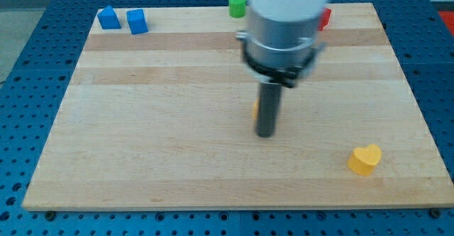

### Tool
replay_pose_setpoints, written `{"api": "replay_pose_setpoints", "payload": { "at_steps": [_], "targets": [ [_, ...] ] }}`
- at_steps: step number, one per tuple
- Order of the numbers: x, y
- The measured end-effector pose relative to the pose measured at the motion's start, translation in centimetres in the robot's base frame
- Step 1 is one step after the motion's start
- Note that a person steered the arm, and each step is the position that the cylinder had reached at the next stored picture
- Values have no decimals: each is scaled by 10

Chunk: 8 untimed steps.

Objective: Slide the hexagon into the heart

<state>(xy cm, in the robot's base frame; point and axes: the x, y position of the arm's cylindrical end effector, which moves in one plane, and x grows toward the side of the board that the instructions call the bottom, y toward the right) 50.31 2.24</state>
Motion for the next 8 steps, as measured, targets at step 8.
{"api": "replay_pose_setpoints", "payload": {
  "at_steps": [8],
  "targets": [
    [-68,180]
  ]
}}
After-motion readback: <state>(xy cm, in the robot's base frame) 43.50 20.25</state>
